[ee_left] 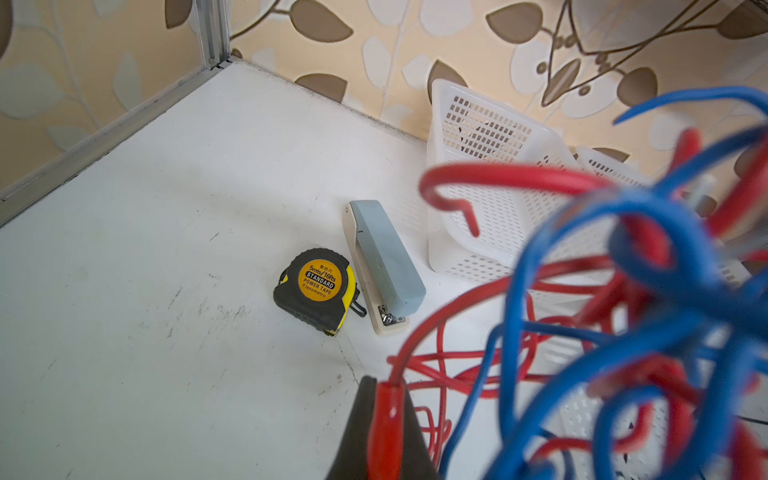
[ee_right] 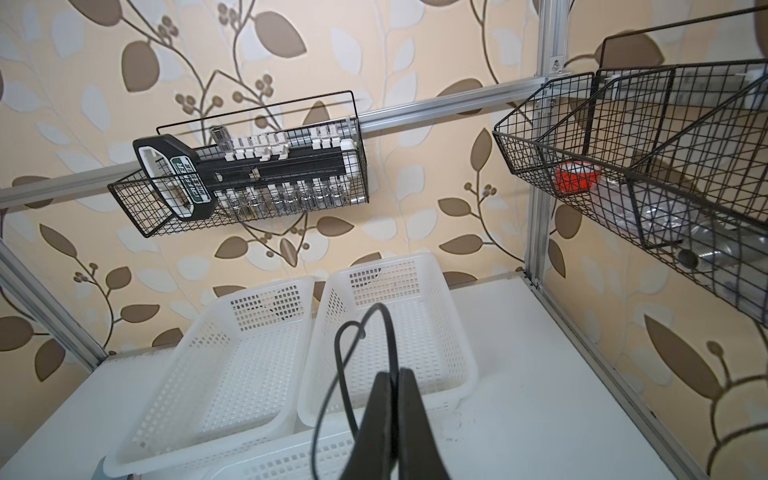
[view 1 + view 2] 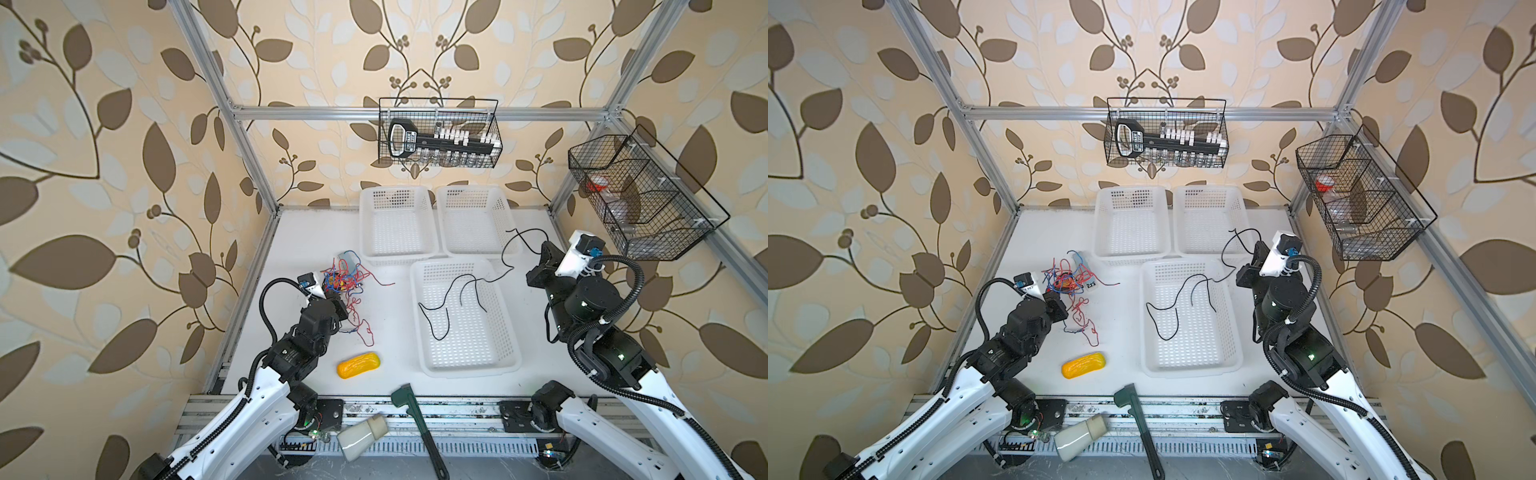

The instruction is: Untangle the cables

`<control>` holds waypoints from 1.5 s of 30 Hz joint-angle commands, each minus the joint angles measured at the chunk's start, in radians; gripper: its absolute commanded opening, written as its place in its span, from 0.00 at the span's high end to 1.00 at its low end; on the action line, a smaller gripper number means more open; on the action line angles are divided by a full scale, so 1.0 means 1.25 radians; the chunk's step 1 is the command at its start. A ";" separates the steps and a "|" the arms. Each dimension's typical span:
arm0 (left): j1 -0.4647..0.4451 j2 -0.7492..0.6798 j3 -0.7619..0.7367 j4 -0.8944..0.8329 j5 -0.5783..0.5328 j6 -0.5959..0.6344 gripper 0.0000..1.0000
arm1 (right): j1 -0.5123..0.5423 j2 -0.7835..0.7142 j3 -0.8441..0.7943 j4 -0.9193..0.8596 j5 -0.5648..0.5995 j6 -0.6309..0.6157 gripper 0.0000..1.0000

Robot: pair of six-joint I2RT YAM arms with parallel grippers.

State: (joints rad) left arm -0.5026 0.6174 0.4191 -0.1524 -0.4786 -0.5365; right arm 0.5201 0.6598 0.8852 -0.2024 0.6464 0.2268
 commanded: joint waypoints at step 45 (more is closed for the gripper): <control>0.003 0.158 0.051 0.248 0.429 0.205 1.00 | 0.185 0.255 -0.077 0.124 -0.460 -0.028 0.51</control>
State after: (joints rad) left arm -0.5026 0.8021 0.4282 0.0875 0.0032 -0.3176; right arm 0.7086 0.9771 0.7383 -0.1219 0.1886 0.2562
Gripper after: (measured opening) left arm 0.063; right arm 0.489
